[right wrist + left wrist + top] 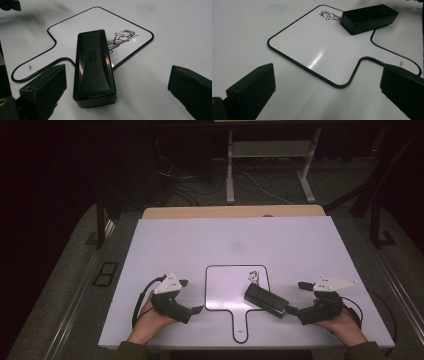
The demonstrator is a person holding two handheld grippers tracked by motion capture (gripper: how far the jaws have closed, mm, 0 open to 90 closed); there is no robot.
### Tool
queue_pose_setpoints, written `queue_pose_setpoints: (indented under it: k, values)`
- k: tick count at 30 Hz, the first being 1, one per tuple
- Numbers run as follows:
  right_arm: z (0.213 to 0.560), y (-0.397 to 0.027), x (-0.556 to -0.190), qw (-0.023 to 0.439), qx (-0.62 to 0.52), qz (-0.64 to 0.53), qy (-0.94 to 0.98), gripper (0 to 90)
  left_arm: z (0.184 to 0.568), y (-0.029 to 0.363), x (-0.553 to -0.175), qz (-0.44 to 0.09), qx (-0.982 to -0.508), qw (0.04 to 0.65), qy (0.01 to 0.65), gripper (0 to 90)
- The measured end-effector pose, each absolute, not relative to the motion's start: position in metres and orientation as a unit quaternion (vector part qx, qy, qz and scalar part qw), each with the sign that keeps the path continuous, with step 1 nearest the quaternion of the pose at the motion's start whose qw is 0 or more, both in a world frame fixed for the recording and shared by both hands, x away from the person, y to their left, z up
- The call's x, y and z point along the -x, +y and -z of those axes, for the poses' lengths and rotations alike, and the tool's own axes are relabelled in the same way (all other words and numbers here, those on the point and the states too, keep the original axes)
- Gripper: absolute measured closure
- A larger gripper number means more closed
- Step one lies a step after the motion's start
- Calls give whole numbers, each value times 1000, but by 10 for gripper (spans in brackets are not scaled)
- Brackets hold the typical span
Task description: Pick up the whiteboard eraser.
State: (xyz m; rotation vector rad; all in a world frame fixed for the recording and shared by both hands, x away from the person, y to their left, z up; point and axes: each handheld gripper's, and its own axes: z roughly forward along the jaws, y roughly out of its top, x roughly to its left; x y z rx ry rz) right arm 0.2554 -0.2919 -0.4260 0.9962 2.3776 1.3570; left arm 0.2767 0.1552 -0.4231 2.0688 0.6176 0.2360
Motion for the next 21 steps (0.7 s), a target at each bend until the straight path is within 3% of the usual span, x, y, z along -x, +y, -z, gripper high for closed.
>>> queue_pose_setpoints:
  k: [21]
  values:
    - [420,-296,-253,112,-336,-472,807,8,422,154,-274,-94,-842,474,243,0]
